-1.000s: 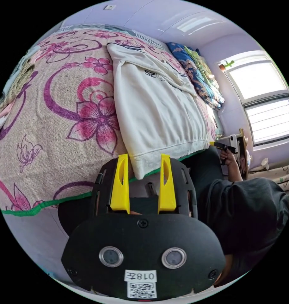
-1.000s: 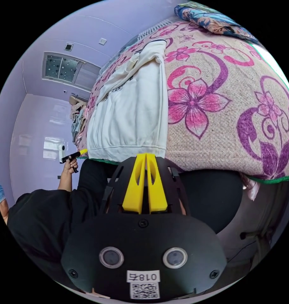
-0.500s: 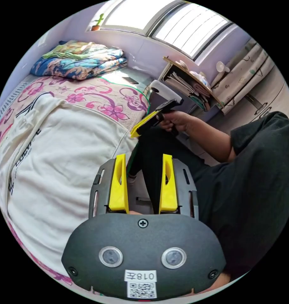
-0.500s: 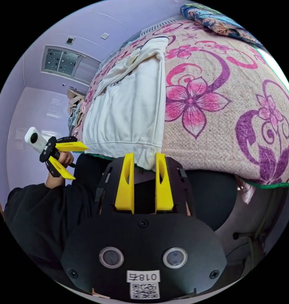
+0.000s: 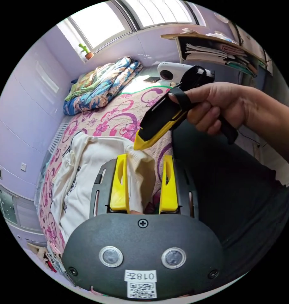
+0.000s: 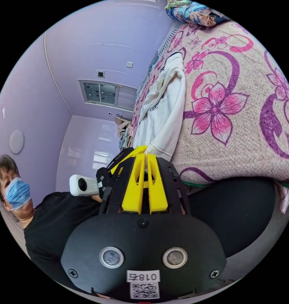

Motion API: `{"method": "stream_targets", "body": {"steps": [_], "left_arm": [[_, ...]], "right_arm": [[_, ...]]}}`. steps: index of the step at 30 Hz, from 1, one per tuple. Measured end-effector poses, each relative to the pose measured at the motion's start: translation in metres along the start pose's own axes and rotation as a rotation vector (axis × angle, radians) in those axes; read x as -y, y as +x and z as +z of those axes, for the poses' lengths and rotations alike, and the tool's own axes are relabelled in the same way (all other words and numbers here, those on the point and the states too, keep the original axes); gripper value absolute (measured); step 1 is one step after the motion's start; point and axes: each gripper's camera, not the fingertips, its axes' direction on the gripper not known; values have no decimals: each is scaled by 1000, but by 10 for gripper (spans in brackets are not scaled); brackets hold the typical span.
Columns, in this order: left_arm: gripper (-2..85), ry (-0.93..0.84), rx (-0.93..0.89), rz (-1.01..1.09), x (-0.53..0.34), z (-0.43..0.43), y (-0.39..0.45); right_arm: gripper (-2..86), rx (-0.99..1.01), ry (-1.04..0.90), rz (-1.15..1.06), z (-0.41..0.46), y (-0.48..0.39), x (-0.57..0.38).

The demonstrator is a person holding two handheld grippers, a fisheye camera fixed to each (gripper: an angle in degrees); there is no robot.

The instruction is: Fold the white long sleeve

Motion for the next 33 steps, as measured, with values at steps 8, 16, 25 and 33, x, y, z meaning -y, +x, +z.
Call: {"method": "stream_targets", "body": {"steps": [8,16,25,33], "left_arm": [[37,93,2,-164,-34,-3,-2],[38,291,-466,-591,-132,26,-98],[34,368,-594,-615,-177,75,-124],[31,447,-628,-664,-219,117,-135]], "right_arm": [[33,-51,89,-119,-19,-48,3],[122,-145,165,-169,-25,-68,145],[143,-252,-10,74,67,-38,318],[18,-155,45,151,76,-62,333]]}}
